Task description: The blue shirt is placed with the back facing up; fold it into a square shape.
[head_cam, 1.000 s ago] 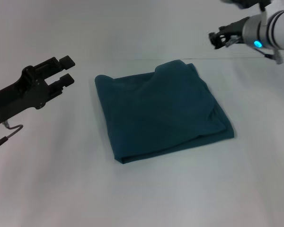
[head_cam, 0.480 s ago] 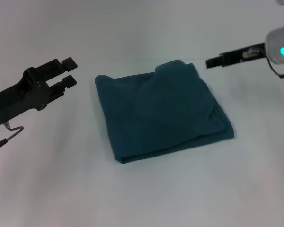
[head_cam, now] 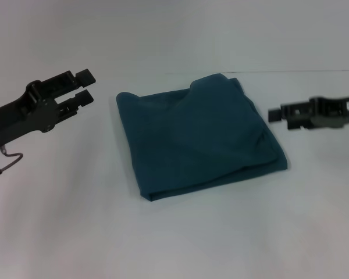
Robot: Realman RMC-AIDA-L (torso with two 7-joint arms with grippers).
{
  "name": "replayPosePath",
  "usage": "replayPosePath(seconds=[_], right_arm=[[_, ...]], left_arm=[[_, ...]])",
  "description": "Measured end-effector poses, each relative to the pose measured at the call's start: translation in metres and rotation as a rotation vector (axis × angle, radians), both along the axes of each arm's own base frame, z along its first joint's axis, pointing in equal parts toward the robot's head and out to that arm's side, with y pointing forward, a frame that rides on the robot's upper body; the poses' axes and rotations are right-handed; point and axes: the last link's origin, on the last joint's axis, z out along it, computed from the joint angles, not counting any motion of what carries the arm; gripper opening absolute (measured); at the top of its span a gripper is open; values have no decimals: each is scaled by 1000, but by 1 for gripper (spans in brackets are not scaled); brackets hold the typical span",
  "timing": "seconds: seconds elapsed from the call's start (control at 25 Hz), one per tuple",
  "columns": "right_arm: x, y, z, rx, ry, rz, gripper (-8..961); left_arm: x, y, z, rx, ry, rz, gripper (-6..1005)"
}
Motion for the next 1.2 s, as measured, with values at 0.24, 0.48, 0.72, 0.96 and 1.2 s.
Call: replayPosePath(seconds=[0.24, 0.48, 0.72, 0.96, 1.2], right_arm=[[13, -1, -13, -19, -135, 39, 820], [18, 8, -36, -17, -264, 72, 809], [14, 12, -50, -6, -302, 94, 746], [2, 17, -68, -14, -338, 145, 683], [1, 21, -71, -10, -374, 157, 637]], left_arm=[[1, 1, -4, -13, 6, -5, 598], [1, -2, -9, -24, -5, 2, 598], [-1, -3, -10, -28, -11, 12, 598], [0, -2, -10, -27, -11, 11, 598], [1, -1, -10, -23, -15, 5, 598]])
